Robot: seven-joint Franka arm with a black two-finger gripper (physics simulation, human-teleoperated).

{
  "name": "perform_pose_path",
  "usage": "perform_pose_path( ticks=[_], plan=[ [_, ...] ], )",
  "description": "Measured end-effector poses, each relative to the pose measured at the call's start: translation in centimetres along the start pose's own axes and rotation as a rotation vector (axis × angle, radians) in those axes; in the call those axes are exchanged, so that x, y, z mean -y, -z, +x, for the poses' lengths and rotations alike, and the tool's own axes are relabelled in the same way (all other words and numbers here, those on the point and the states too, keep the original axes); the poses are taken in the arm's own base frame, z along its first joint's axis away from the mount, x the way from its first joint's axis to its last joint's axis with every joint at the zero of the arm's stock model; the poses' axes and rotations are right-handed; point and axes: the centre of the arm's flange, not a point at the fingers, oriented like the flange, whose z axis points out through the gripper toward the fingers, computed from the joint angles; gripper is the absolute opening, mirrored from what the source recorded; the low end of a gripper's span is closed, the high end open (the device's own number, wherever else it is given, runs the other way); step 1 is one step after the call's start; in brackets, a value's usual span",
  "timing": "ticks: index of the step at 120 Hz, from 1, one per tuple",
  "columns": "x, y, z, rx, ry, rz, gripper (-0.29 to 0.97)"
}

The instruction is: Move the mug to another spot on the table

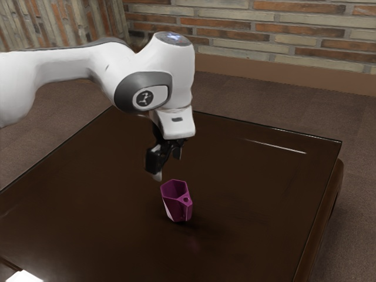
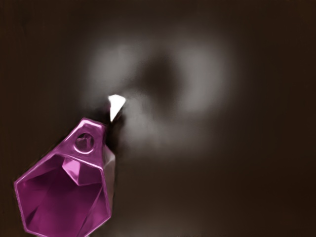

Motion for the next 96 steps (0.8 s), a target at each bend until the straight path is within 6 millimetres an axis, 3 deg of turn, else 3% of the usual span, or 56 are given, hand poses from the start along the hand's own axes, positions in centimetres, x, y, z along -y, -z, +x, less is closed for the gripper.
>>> perform_pose_path(
  ticks=[7, 12, 16, 26, 32, 54, 96],
  plan=[
    [-0.6, -1.0, 3.3, 0.007, -0.109, 0.010, 0.68],
    [-0.2, -1.8, 3.7, 0.008, -0.144, 0.008, 0.68],
    [1.0, -2.6, 2.2, 0.008, -0.134, 0.002, 0.68],
    [4.7, -5.7, -4.3, 0.001, -0.060, -0.038, 0.68],
    [5.6, -7.1, -5.3, -0.001, -0.067, -0.056, 0.68],
    [6.5, -10.1, -2.8, 0.009, -0.178, -0.081, 0.68],
    [5.9, -12.9, 2.8, 0.011, -0.281, -0.081, 0.68]
  ],
)
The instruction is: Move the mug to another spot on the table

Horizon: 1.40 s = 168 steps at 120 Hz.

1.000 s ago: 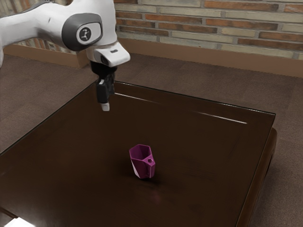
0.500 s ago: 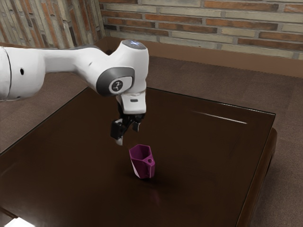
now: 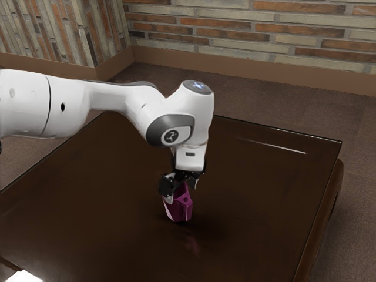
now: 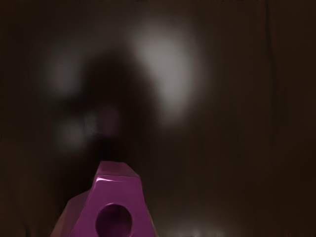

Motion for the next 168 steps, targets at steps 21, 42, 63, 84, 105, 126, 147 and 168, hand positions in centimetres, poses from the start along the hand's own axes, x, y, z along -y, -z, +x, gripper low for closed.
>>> perform_pose_path(
  ticks=[21, 42, 63, 84, 105, 126, 147, 168],
  plan=[
    [0.7, -3.5, 1.5, 0.035, -0.059, 0.080, 0.68],
    [1.7, -6.5, 2.4, 0.047, -0.103, 0.134, 0.68],
    [2.2, -7.8, 2.7, 0.037, -0.108, 0.158, 0.46],
    [2.3, -6.9, 2.5, 0.053, -0.112, 0.194, 0.10],
    [1.8, -3.8, 1.4, 0.131, -0.098, 0.242, 0.01],
    [2.2, -3.3, -2.2, 0.187, -0.022, 0.236, -0.05],
    [3.9, -3.1, -7.0, 0.280, 0.046, 0.242, -0.06],
    [7.5, -5.7, -8.8, 0.348, 0.054, 0.227, -0.07]
  ],
)
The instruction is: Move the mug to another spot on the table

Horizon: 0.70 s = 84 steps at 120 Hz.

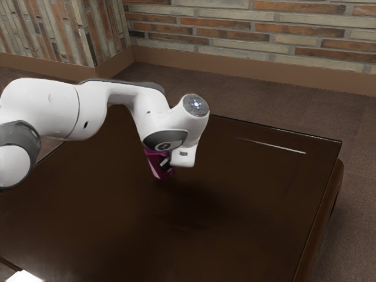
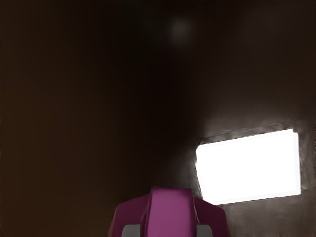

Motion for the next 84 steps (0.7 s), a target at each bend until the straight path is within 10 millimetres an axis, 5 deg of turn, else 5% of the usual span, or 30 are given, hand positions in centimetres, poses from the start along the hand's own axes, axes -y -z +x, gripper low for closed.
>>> perform_pose_path(
  ticks=[33, 66, 84],
  plan=[
    [0.8, -5.9, 0.4, 0.022, -0.023, -0.062, -0.07],
    [0.6, -6.1, 0.6, 0.022, -0.037, -0.084, 0.42],
    [1.7, -3.2, 1.1, 0.011, -0.039, -0.040, 0.55]
  ],
)
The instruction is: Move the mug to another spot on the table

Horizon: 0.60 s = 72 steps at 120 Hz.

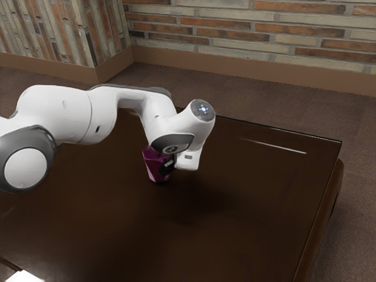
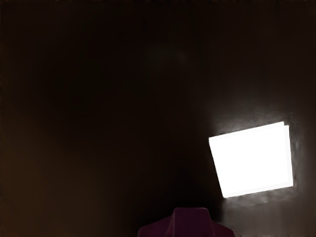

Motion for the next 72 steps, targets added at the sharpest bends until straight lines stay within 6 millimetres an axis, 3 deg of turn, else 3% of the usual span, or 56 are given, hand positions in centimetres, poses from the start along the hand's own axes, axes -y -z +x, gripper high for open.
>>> perform_pose_path(
  ticks=[8, 14, 28, 39, 49, 58, 72],
  plan=[
    [0.6, 3.3, -0.1, -0.029, 0.019, 0.042, 0.59],
    [0.6, 6.3, -1.5, -0.075, 0.071, 0.058, 0.61],
    [-1.1, 10.6, -8.5, -0.259, 0.297, -0.012, 0.64],
    [-3.8, 13.6, -14.3, -0.359, 0.455, -0.081, 0.65],
    [-6.5, 16.7, -18.0, -0.410, 0.554, -0.132, 0.66],
    [-8.5, 19.4, -20.0, -0.432, 0.609, -0.156, 0.67],
    [-9.9, 21.5, -20.6, -0.448, 0.649, -0.189, 0.67]
  ],
)
